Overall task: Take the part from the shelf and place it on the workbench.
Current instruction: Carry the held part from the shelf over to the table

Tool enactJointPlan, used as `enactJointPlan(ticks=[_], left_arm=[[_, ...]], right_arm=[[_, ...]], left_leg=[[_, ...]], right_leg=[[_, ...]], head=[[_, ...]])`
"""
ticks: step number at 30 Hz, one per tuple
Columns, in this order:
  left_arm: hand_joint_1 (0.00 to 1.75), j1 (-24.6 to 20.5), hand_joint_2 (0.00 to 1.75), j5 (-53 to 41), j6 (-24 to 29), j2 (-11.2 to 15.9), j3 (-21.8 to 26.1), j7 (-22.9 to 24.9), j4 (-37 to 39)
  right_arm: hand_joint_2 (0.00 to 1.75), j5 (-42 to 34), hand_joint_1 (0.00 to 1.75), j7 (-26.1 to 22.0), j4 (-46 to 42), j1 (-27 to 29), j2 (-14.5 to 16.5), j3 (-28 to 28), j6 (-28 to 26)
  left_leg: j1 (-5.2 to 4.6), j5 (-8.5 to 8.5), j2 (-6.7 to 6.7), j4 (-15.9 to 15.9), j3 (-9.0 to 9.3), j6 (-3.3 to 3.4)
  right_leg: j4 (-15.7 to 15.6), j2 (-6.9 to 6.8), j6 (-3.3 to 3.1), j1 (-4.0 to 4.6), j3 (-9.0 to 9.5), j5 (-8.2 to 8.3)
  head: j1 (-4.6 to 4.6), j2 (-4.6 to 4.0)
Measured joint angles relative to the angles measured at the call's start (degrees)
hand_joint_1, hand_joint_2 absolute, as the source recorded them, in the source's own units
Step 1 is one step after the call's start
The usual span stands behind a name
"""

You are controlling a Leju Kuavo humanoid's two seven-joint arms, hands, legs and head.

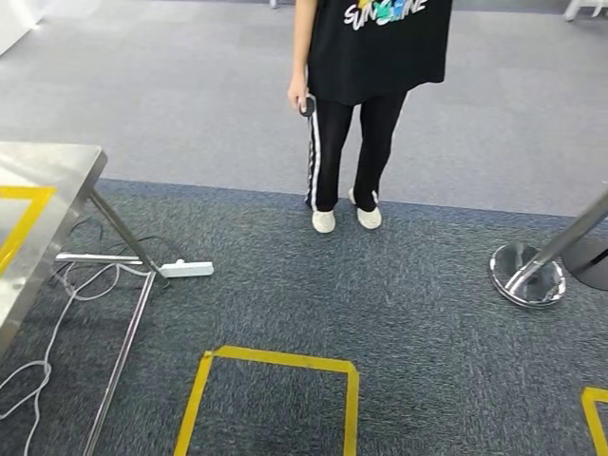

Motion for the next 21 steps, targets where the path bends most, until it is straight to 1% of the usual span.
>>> enactJointPlan(ticks=[1, 2, 3, 4, 5, 6, 7, 8, 9, 10, 11, 12, 13, 14, 15, 16, 17, 18, 19, 20, 21], left_arm=[[1.75, -0.01, 1.75, 0.04, -0.16, -0.01, 0.02, -0.01, -0.03], [1.75, 0.05, 1.75, 0.11, -0.33, -0.04, 0.03, -0.01, -0.06], [1.75, 0.11, 1.75, 0.17, -0.54, -0.07, 0.03, -0.01, -0.09], [1.75, 0.08, 1.75, 0.22, -0.77, -0.08, 0.03, -0.01, -0.12], [1.75, 0.00, 1.75, 0.25, -0.99, -0.08, 0.03, -0.01, -0.19], [1.75, -0.08, 1.75, 0.25, -1.15, -0.09, 0.02, 0.00, -0.28], [1.75, -0.16, 1.75, 0.25, -1.27, -0.10, -0.02, 0.00, -0.36], [1.75, -0.17, 1.75, 0.25, -1.38, -0.16, -0.07, 0.00, -0.43], [1.75, -0.14, 1.75, 0.25, -1.45, -0.21, -0.11, 0.00, -0.46], [1.75, -0.13, 1.75, 0.25, -1.50, -0.26, -0.13, 0.00, -0.48], [1.75, -0.10, 1.75, 0.24, -1.56, -0.29, -0.12, 0.00, -0.54], [1.75, -0.09, 1.75, 0.25, -1.60, -0.28, -0.06, -0.01, -0.65], [1.75, -0.12, 1.75, 0.25, -1.64, -0.23, 0.04, -0.01, -0.79], [1.75, -0.14, 1.75, 0.25, -1.70, -0.15, 0.15, -0.01, -0.97], [1.75, -0.14, 1.75, 0.28, -1.76, -0.09, 0.26, -0.01, -1.12], [1.75, -0.08, 1.75, 0.30, -1.82, -0.05, 0.33, 0.00, -1.21], [1.75, 0.03, 1.75, 0.32, -1.87, -0.05, 0.38, 0.00, -1.28], [1.75, 0.13, 1.75, 0.34, -1.90, -0.07, 0.44, 0.00, -1.35], [1.75, 0.14, 1.75, 0.34, -1.91, -0.06, 0.52, 0.01, -1.43], [1.75, 0.10, 1.75, 0.35, -1.92, -0.05, 0.60, 0.01, -1.54], [1.75, 0.04, 1.75, 0.36, -1.95, -0.04, 0.68, 0.02, -1.65]], right_arm=[[0.00, 0.09, 0.00, 0.04, 0.02, 0.02, 0.01, -0.04, -0.03], [0.00, 0.23, 0.00, 0.08, 0.04, 0.03, 0.01, -0.09, -0.07], [0.00, 0.38, 0.00, 0.09, 0.05, 0.03, 0.01, -0.18, -0.10], [0.00, 0.56, 0.00, 0.11, 0.05, 0.06, 0.01, -0.28, -0.13], [0.00, 0.73, 0.00, 0.14, 0.05, 0.09, 0.01, -0.37, -0.14], [0.00, 0.84, 0.00, 0.17, 0.05, 0.15, 0.01, -0.44, -0.15], [0.00, 0.92, 0.00, 0.23, 0.05, 0.25, 0.01, -0.48, -0.15], [0.00, 0.96, 0.00, 0.30, 0.07, 0.35, 0.01, -0.49, -0.15], [0.00, 1.00, 0.00, 0.36, 0.08, 0.43, 0.01, -0.52, -0.15], [0.00, 1.06, 0.00, 0.40, 0.09, 0.46, 0.01, -0.59, -0.15], [0.00, 1.16, 0.00, 0.42, 0.09, 0.45, 0.01, -0.71, -0.15], [0.00, 1.29, 0.00, 0.43, 0.09, 0.41, 0.01, -0.84, -0.15], [0.00, 1.41, 0.00, 0.44, 0.09, 0.40, 0.01, -0.95, -0.15], [0.00, 1.50, 0.00, 0.45, 0.09, 0.39, 0.01, -1.03, -0.15], [0.00, 1.57, 0.00, 0.47, 0.09, 0.39, 0.01, -1.07, -0.16], [0.00, 1.60, 0.00, 0.49, 0.09, 0.40, 0.01, -1.12, -0.19], [0.00, 1.62, 0.00, 0.51, 0.09, 0.39, 0.01, -1.21, -0.23], [0.00, 1.65, 0.00, 0.53, 0.09, 0.39, 0.00, -1.31, -0.27], [0.00, 1.68, 0.00, 0.53, 0.08, 0.38, 0.00, -1.40, -0.30], [0.00, 1.72, 0.00, 0.54, 0.07, 0.40, 0.00, -1.45, -0.31], [0.00, 1.75, 0.00, 0.56, 0.05, 0.46, 0.00, -1.48, -0.32]], left_leg=[[0.12, 0.30, -0.80, 0.04, -0.40, -0.39], [0.33, 0.53, -1.38, -0.05, -0.73, -0.75], [0.33, 0.27, -0.89, 0.27, -1.07, -1.01], [0.21, -0.65, 0.41, 1.49, -1.71, -1.18], [0.04, -2.30, 2.23, 3.96, -2.84, -1.29], [-0.19, -4.42, 4.17, 7.64, -4.41, -1.38], [-0.27, -6.44, 5.26, 11.76, -6.18, -1.47], [-0.28, -7.75, 5.75, 15.12, -7.54, -1.51], [-0.28, -8.05, 5.95, 16.72, -8.01, -1.47], [-0.32, -7.27, 6.10, 16.05, -7.33, -1.36], [-0.43, -5.66, 6.45, 13.17, -5.50, -1.17], [-0.70, -3.86, 7.62, 8.98, -2.99, -0.85], [-1.17, -2.57, 9.16, 4.87, -0.69, -0.50], [-1.57, -1.83, 10.45, 1.80, 0.93, -0.13], [-1.92, -1.66, 11.32, 0.11, 1.70, 0.18], [-2.10, -1.79, 11.16, -0.36, 1.71, 0.40], [-1.98, -1.71, 10.42, -0.52, 1.61, 0.67], [-1.81, -1.57, 9.70, -0.71, 1.62, 0.92], [-1.56, -1.42, 9.04, -0.88, 1.68, 1.18], [-1.27, -1.29, 8.38, -1.04, 1.76, 1.42], [-1.07, -1.23, 7.72, -1.07, 1.77, 1.54]], right_leg=[[-0.30, -0.42, -0.23, 0.11, 0.19, -0.09], [-0.31, -1.22, -0.62, 0.18, 0.22, 0.04], [-0.48, -2.00, -1.02, 0.24, 0.21, 0.25], [-0.70, -2.77, -1.45, 0.28, 0.23, 0.49], [-0.90, -3.55, -1.82, 0.33, 0.21, 0.66], [-0.95, -4.32, -2.05, 0.52, 0.11, 0.74], [-0.96, -5.13, -2.21, 0.66, -0.03, 0.78], [-0.97, -5.99, -2.29, 0.78, -0.15, 0.78], [-0.98, -6.83, -2.35, 0.88, -0.23, 0.78], [-0.98, -7.62, -2.39, 0.95, -0.24, 0.76], [-0.98, -8.41, -2.40, 1.02, -0.20, 0.73], [-0.98, -9.13, -2.38, 1.07, -0.12, 0.67], [-0.90, -9.83, -2.26, 1.23, -0.10, 0.57], [-0.83, -10.52, -2.11, 1.41, -0.12, 0.47], [-0.78, -11.21, -1.94, 1.57, -0.13, 0.37], [-0.79, -11.94, -1.77, 1.72, -0.12, 0.29], [-0.86, -12.59, -1.60, 1.78, -0.01, 0.19], [-0.64, -12.13, -1.33, 1.74, -0.05, -0.17], [0.40, -10.83, -1.04, 1.63, -0.43, -0.98], [2.76, -9.00, -0.73, 1.50, -1.44, -2.34], [6.33, -6.96, -0.48, 1.29, -3.08, -4.12]], head=[[-0.04, 0.00], [-0.04, 0.00], [-0.08, 0.00], [-0.18, 0.00], [-0.25, 0.00], [-0.33, 0.00], [-0.37, 0.00], [-0.36, 0.00], [-0.37, 0.00], [-0.36, 0.00], [-0.36, 0.00], [-0.37, 0.00], [-0.38, 0.00], [-0.34, 0.00], [-0.31, 0.00], [-0.27, 0.00], [-0.25, 0.00], [-0.25, 0.00], [-0.21, 0.00], [-0.17, 0.00], [-0.10, 0.00]])
